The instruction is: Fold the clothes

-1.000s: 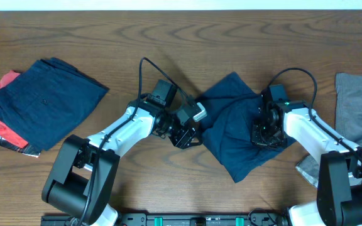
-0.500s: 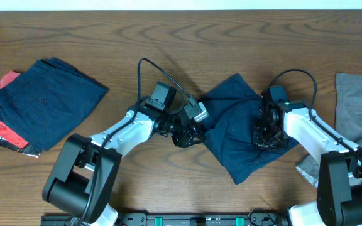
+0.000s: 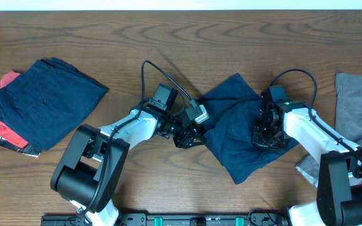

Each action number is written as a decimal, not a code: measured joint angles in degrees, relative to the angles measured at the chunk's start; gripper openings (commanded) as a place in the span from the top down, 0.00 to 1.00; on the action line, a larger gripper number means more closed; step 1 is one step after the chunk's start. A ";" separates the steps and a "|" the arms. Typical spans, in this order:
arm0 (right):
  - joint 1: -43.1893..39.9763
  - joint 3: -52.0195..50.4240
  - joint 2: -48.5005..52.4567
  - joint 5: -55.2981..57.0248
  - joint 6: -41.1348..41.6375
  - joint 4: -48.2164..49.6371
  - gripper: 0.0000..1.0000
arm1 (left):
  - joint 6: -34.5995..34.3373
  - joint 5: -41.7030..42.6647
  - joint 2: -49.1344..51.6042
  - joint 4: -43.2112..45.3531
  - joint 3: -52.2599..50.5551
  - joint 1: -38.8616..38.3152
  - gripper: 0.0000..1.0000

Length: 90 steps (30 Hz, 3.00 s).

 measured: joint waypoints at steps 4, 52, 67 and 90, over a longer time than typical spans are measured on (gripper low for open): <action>0.00 0.00 0.00 0.00 0.00 -0.02 0.87 | -0.33 0.59 0.28 0.90 0.00 -0.22 0.94; 0.00 -0.02 0.00 0.59 0.07 -1.81 0.87 | -1.53 3.23 4.94 7.63 2.67 0.02 0.21; -0.22 -0.17 0.00 1.27 0.20 -2.54 0.88 | -4.24 -7.23 5.40 9.86 2.32 -0.13 0.94; -1.05 -0.66 -0.13 1.97 0.85 -3.89 0.94 | -23.17 -24.57 1.92 23.47 1.97 2.97 0.60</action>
